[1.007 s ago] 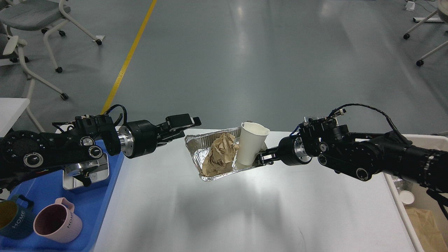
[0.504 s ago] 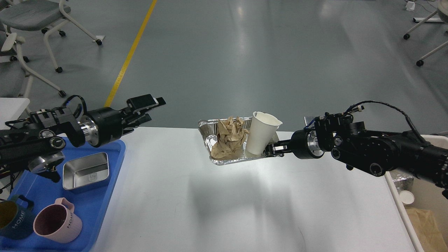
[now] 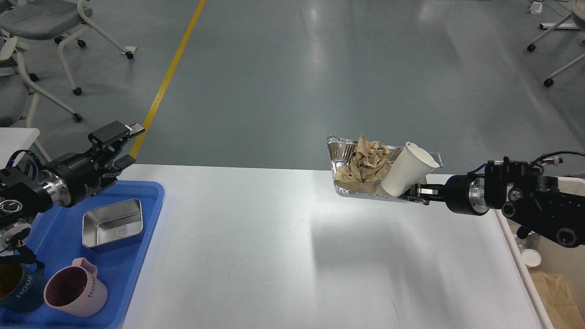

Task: Tidy desktop
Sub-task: 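Carry the loaded foil tray with the right gripper into the bin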

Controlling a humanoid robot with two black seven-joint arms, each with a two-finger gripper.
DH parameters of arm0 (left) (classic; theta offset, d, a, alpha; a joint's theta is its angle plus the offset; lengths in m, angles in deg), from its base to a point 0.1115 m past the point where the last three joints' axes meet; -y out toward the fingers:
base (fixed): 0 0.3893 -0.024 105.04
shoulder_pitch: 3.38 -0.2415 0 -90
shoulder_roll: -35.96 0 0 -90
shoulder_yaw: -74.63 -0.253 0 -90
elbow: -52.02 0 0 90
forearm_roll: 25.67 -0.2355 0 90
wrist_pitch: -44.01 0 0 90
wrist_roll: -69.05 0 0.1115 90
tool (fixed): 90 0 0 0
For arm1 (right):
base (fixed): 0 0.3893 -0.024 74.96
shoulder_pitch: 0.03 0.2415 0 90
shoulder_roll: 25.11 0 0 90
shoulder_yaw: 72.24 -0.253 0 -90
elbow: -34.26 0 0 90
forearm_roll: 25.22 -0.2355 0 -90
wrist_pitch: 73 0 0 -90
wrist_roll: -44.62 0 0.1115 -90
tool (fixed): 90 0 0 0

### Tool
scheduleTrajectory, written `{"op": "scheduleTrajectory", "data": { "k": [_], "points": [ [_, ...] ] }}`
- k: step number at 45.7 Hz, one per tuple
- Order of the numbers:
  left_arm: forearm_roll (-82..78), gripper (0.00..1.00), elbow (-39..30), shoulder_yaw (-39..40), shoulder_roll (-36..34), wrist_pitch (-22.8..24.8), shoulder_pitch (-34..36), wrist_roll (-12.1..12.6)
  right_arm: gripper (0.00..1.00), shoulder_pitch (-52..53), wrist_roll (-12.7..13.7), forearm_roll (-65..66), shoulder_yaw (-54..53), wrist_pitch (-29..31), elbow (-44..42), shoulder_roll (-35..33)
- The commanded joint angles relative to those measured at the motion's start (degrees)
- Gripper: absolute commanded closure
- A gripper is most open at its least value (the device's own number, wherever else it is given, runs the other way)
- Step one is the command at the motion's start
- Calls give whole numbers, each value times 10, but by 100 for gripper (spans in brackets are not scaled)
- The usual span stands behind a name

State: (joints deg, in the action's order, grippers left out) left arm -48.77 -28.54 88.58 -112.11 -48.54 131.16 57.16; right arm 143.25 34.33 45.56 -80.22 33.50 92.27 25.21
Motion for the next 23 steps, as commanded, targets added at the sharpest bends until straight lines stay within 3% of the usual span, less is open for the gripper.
{"op": "scheduleTrajectory", "data": {
  "k": [1, 9, 23],
  "points": [
    [35, 8, 8, 61, 1, -1, -41, -1, 100, -25, 0, -2, -24, -4, 12, -49],
    [104, 8, 27, 151, 23, -1, -89, -1, 100, -72, -1, -19, -48, -18, 25, -102],
    [131, 8, 87, 383, 155, 15, -217, 0, 100, -134, -2, -90, -60, -57, 21, -170]
  ]
}}
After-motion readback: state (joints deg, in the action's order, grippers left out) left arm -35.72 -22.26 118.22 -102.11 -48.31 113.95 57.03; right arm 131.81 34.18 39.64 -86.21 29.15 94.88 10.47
